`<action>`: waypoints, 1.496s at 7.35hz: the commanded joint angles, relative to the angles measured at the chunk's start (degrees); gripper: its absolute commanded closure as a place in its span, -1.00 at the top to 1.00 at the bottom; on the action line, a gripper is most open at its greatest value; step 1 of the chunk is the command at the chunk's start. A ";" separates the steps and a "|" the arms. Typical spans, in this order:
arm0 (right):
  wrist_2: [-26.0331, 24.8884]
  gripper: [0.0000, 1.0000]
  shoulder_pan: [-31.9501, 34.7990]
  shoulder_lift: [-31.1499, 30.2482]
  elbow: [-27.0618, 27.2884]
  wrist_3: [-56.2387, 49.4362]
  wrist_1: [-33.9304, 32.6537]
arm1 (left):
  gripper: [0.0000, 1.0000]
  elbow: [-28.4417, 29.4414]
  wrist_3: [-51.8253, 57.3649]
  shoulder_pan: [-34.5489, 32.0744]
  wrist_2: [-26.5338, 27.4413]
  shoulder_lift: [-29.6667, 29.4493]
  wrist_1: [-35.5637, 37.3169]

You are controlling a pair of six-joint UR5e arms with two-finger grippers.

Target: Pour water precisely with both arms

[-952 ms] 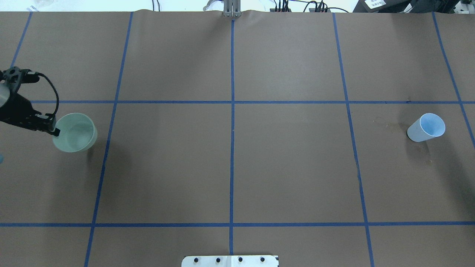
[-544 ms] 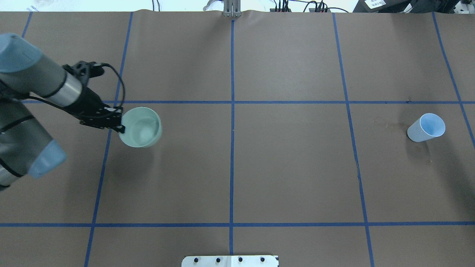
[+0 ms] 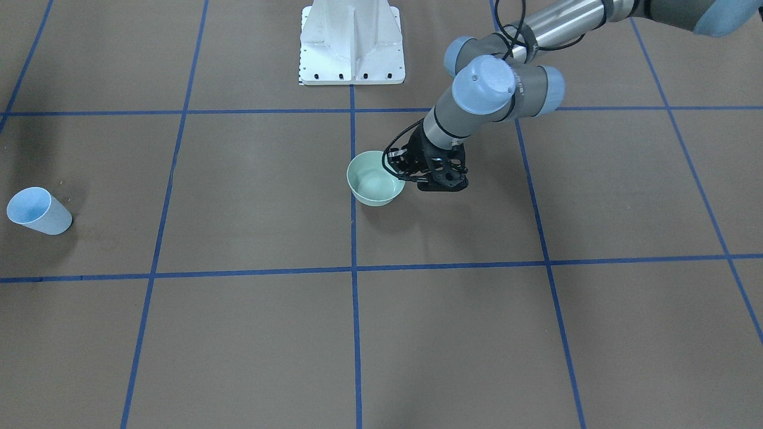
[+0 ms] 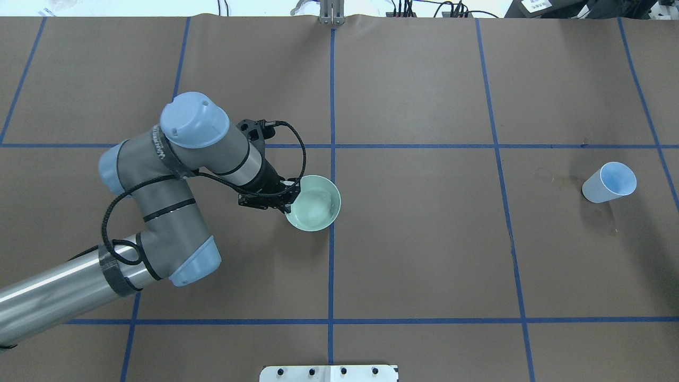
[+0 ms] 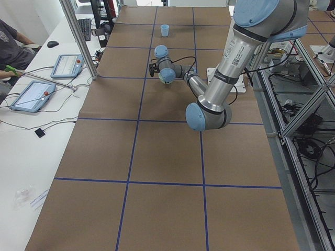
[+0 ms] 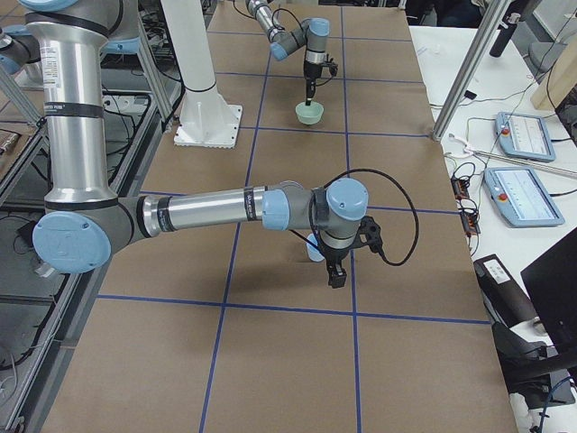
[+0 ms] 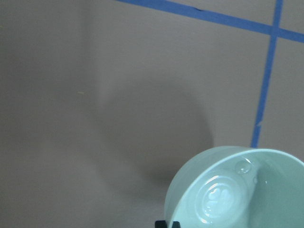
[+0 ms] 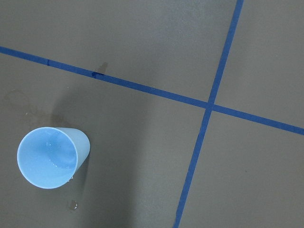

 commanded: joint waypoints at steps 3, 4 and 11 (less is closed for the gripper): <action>0.00 0.99 0.00 -0.02 0.06 0.00 0.00 | -1.00 1.65 -0.58 1.92 2.04 -2.12 0.07; -0.09 0.99 0.09 -0.02 -0.03 -0.08 0.00 | -1.00 2.00 -0.49 2.18 2.13 -2.21 0.07; -0.09 0.99 0.00 -0.02 -0.20 -0.08 0.00 | -1.00 2.44 -0.49 2.27 2.13 -2.48 -0.28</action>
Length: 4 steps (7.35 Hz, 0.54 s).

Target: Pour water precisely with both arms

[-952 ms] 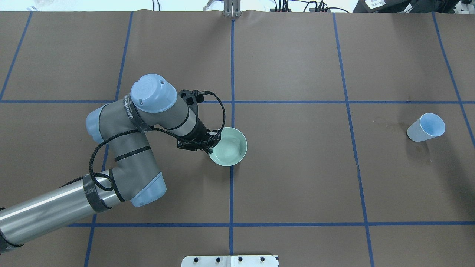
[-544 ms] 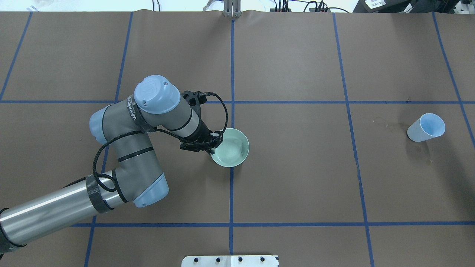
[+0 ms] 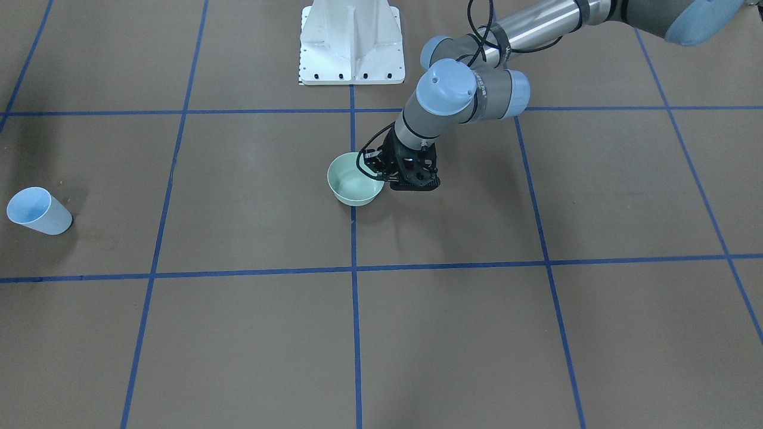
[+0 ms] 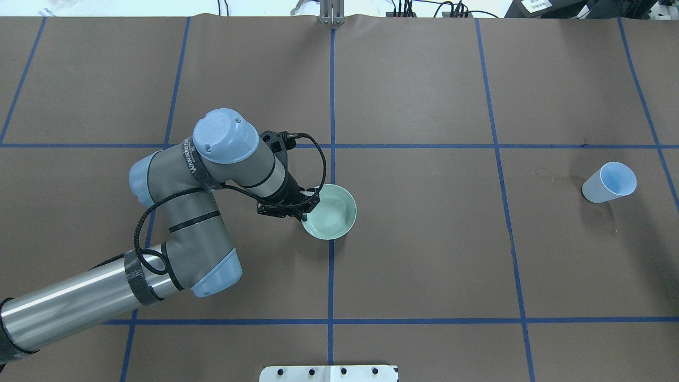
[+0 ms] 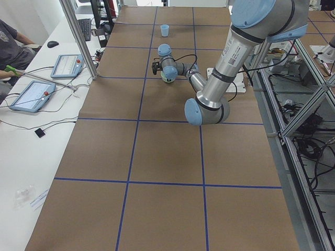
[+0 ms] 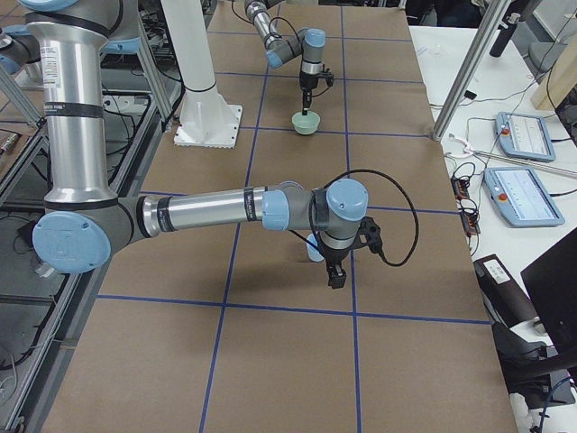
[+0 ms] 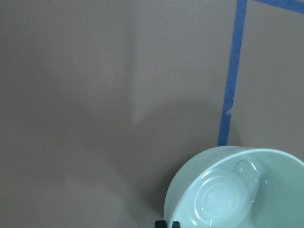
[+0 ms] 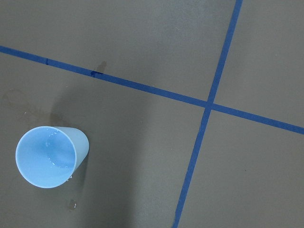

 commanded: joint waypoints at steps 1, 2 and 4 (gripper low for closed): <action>0.00 0.99 0.00 0.00 -0.16 0.00 0.00 | -0.73 0.01 0.00 0.09 -0.09 0.00 -0.27; 0.00 0.99 0.00 0.00 -0.16 0.00 0.00 | -0.39 0.01 0.00 0.27 -0.09 -0.09 -0.36; 0.00 0.99 0.00 0.00 -0.25 0.00 0.00 | 0.99 -0.08 -0.09 0.97 0.00 -0.62 -0.54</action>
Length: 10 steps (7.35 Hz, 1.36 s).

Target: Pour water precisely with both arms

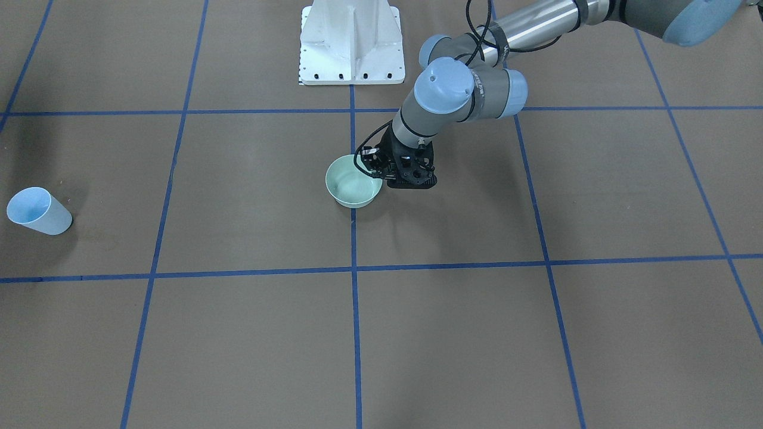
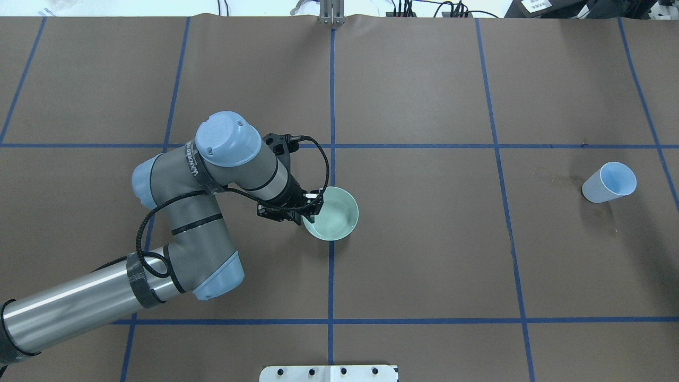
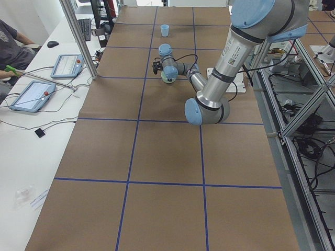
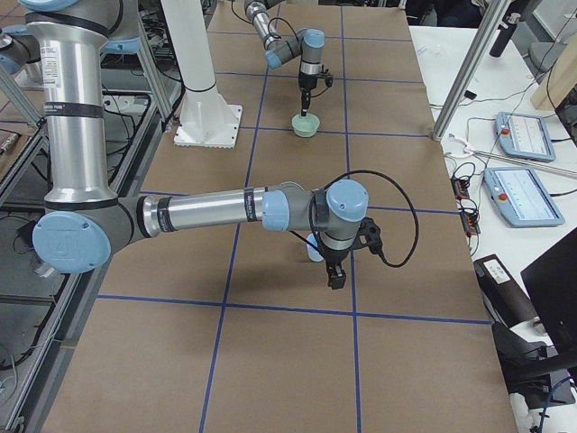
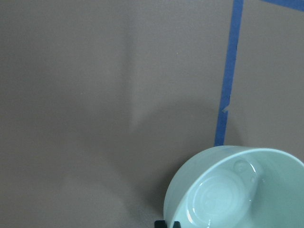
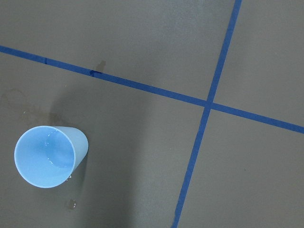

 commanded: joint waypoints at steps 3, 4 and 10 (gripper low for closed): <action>-0.09 0.99 0.00 0.35 0.10 0.09 0.00 | 1.00 -1.35 -0.16 -0.44 0.07 -0.87 0.14; -0.18 0.99 -0.70 1.31 -0.51 0.00 2.26 | 1.00 -3.10 -0.16 -2.01 -0.11 -0.35 0.49; 2.29 0.99 -15.35 -9.99 -4.73 27.19 56.74 | 1.00 -9.71 -0.16 -4.49 -0.11 8.27 0.67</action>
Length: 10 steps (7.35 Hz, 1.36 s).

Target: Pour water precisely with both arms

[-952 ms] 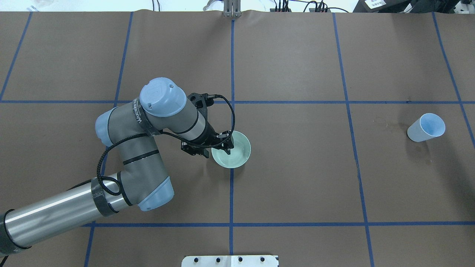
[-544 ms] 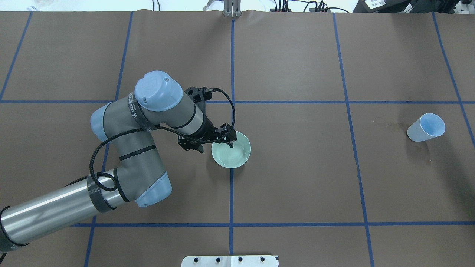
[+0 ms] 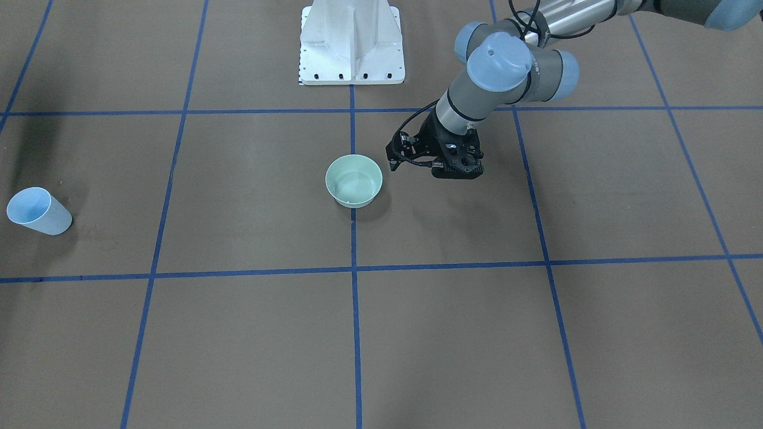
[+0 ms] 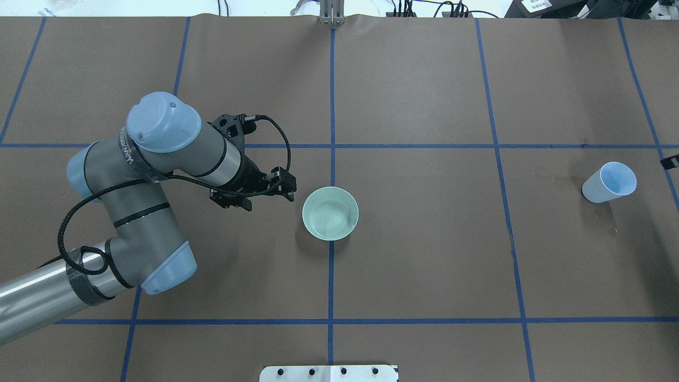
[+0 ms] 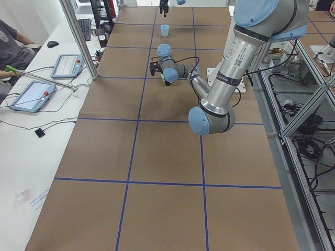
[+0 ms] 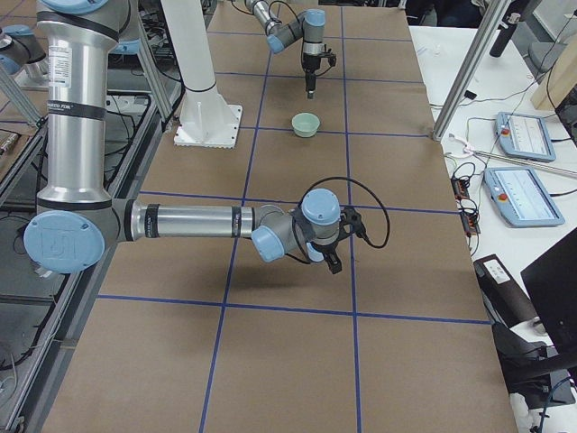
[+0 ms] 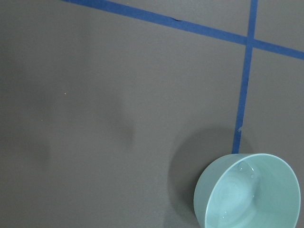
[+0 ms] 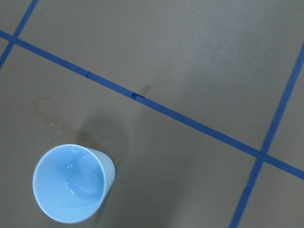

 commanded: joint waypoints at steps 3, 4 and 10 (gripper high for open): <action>-2.52 0.99 -5.95 -6.18 -2.68 20.82 32.69 | 1.00 0.60 0.04 0.07 0.19 0.26 0.00; -6.36 0.99 -7.00 -6.88 -3.83 20.84 36.90 | 1.00 1.04 -0.05 0.34 0.27 0.26 0.00; -23.86 0.98 -18.34 -8.99 -9.72 21.72 49.68 | 1.00 1.57 -0.05 0.60 0.45 0.17 0.00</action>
